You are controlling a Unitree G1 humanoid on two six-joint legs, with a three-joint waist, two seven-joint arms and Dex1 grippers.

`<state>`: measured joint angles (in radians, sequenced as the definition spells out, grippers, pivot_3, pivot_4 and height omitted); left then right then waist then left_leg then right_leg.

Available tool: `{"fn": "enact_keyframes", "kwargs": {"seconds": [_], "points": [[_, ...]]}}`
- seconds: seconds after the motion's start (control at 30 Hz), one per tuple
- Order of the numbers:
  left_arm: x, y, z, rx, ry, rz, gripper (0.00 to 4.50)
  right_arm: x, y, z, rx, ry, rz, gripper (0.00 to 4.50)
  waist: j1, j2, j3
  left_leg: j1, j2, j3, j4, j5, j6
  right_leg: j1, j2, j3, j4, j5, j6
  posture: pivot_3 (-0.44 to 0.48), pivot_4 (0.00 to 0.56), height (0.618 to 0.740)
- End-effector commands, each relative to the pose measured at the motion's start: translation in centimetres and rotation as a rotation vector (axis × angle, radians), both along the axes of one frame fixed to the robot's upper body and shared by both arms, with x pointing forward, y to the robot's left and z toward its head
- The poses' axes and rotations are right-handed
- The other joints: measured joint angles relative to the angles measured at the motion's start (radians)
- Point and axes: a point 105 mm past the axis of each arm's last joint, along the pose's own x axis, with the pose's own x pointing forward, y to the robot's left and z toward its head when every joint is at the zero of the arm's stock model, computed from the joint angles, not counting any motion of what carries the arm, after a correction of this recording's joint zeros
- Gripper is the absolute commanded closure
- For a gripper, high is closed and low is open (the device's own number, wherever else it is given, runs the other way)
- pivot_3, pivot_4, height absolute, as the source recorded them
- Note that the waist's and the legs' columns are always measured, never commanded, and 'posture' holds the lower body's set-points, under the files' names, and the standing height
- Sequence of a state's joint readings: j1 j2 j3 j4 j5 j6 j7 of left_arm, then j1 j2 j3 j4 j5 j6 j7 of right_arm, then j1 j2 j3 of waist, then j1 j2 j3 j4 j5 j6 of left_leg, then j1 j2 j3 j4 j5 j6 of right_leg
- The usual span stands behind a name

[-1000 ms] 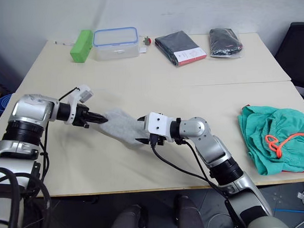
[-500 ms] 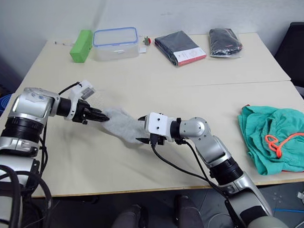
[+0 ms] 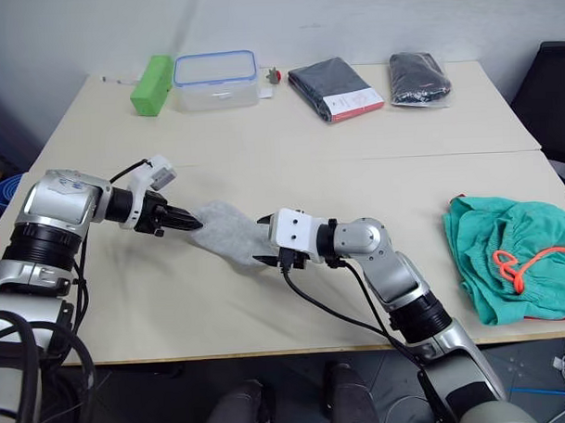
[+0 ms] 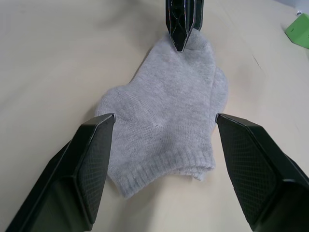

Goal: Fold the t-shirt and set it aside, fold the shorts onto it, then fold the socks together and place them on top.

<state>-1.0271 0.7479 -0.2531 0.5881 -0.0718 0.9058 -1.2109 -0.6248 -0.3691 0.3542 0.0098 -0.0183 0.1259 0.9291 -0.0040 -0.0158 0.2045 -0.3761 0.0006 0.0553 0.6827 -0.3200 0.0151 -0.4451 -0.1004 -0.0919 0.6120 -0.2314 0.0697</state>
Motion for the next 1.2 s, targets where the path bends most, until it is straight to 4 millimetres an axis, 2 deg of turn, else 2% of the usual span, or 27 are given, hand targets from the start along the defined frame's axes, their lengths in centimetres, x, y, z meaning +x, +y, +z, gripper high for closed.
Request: {"fn": "enact_keyframes", "kwargs": {"seconds": [0.03, 0.27, 0.37, 0.63, 0.77, 0.87, 0.97, 1.07, 1.1, 1.13, 1.2], "points": [[-0.1, 0.0, 1.9, -0.012, -0.051, -0.017, 4.47, -0.1, 0.4, 1.5, 0.023, -0.056, 0.024, 1.06, 0.0, 0.0, 0.0, 0.0, 0.0, 0.0, 0.0, 0.0, 0.0, 0.0, 0.0, 0.0, 0.0, 0.0, 0.0, 0.0, 0.15, 0.74], [-0.1, -0.3, 3.4, 0.011, -0.084, -0.047, 4.47, 0.0, 0.3, 1.6, 0.024, -0.059, 0.022, 1.06, 0.0, 0.0, 0.0, 0.0, 0.0, 0.0, 0.0, 0.0, 0.0, 0.0, 0.0, 0.0, 0.0, 0.0, 0.0, 0.0, 0.15, 0.74], [1.1, 0.0, 3.5, 0.054, -0.122, -0.039, 4.47, 0.0, 0.4, 1.5, 0.027, -0.057, 0.019, 1.06, 0.0, 0.0, 0.0, 0.0, 0.0, 0.0, 0.0, 0.0, 0.0, 0.0, 0.0, 0.0, 0.0, 0.0, 0.0, 0.0, 0.15, 0.74], [3.0, 0.1, 1.5, 0.113, -0.127, -0.043, 4.47, -0.1, 0.4, 1.5, 0.037, -0.049, 0.009, 1.06, -0.001, 0.0, 0.0, 0.0, 0.0, 0.002, 0.0, 0.0, 0.0, 0.0, 0.0, 0.001, 0.0, 0.0, 0.0, 0.0, 0.15, 0.74], [2.9, 0.0, 1.8, 0.114, -0.129, -0.069, 3.43, -0.1, 0.3, 1.7, 0.047, -0.043, -0.002, 1.06, -0.001, -0.001, 0.0, 0.0, 0.001, 0.003, 0.0, 0.0, 0.0, -0.001, 0.001, 0.001, 0.0, 0.0, 0.001, 0.0, 0.15, 0.74], [3.0, 0.3, 2.8, 0.111, -0.17, -0.07, 2.51, -0.2, 0.2, 1.8, 0.056, -0.033, -0.005, 1.06, -0.001, -0.001, 0.0, 0.0, 0.001, 0.004, 0.0, -0.001, 0.001, -0.001, 0.001, 0.002, 0.0, 0.0, 0.001, 0.0, 0.15, 0.74], [3.1, 0.5, 3.9, 0.104, -0.226, -0.073, 2.51, -0.3, 0.3, 1.8, 0.065, -0.024, -0.004, 1.06, -0.001, -0.001, 0.0, 0.0, 0.001, 0.004, 0.0, -0.001, 0.001, -0.001, 0.001, 0.002, 0.0, 0.001, 0.001, 0.0, 0.15, 0.74], [2.4, -0.8, 6.3, 0.041, -0.381, -0.191, 2.51, -0.5, 1.2, 2.0, 0.086, 0.006, 0.007, 1.06, -0.002, -0.001, 0.001, 0.0, 0.001, 0.004, 0.0, -0.001, 0.001, -0.002, 0.001, 0.002, 0.0, 0.001, 0.001, 0.0, 0.15, 0.74], [1.9, -1.1, 5.8, 0.067, -0.41, -0.255, 2.92, -0.5, 1.8, 1.9, 0.089, 0.02, 0.008, 1.48, -0.002, -0.001, 0.001, 0.0, 0.001, 0.004, 0.0, -0.001, 0.0, -0.002, 0.001, 0.003, 0.0, 0.001, 0.001, 0.0, 0.15, 0.74], [1.5, -1.3, 5.3, 0.09, -0.421, -0.296, 3.1, -0.4, 2.2, 1.9, 0.089, 0.029, 0.007, 1.67, -0.004, -0.001, 0.001, 0.0, 0.001, 0.004, 0.0, -0.001, 0.0, -0.002, 0.001, 0.003, 0.0, 0.001, 0.001, 0.0, 0.15, 0.74], [1.0, -1.9, 4.1, 0.125, -0.425, -0.36, 3.73, -0.2, 3.0, 1.6, 0.082, 0.04, 0.0, 2.37, -0.006, -0.001, 0.001, 0.001, 0.002, 0.006, 0.0, -0.001, -0.001, -0.002, 0.001, 0.004, 0.0, 0.001, 0.001, 0.0, 0.15, 0.74]]}}
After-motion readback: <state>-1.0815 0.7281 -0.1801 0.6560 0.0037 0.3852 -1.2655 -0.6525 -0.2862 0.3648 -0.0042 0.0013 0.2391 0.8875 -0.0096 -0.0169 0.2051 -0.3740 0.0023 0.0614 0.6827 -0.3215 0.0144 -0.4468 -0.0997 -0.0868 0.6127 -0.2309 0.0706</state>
